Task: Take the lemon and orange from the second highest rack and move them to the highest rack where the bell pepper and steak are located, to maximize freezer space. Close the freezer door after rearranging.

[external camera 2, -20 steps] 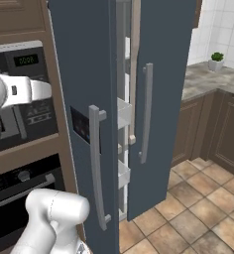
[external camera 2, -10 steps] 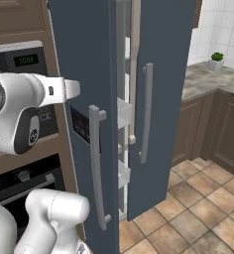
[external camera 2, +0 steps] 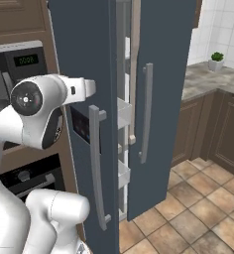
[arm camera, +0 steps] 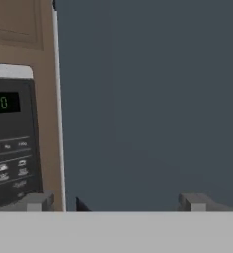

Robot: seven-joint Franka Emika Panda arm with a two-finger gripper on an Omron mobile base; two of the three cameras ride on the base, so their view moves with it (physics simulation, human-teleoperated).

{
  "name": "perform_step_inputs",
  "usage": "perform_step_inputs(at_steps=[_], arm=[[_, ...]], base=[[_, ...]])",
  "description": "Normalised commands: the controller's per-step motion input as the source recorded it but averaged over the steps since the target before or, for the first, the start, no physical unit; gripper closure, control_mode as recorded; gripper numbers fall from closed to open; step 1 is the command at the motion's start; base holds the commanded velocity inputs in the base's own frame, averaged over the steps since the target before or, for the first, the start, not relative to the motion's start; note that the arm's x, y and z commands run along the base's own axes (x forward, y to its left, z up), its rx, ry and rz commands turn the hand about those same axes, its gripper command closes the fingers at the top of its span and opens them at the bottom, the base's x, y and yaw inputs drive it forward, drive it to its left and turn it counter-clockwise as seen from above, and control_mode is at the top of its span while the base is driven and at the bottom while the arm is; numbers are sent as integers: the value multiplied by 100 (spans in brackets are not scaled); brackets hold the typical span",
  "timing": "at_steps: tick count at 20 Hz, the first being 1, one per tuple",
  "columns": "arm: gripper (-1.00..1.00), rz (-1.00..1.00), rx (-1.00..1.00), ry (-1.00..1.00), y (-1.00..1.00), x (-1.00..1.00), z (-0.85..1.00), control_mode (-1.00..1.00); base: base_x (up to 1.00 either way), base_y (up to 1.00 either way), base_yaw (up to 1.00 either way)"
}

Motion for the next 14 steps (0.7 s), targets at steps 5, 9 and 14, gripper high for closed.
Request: perform_step_inputs(at_steps=[5,9,14], arm=[[-100,0,0,0,-1,55,-1,-100],[-100,0,0,0,-4,59,-5,-100],[-100,0,0,0,0,68,-9,-100]], base=[[0,0,0],[0,0,0],[0,0,0]])
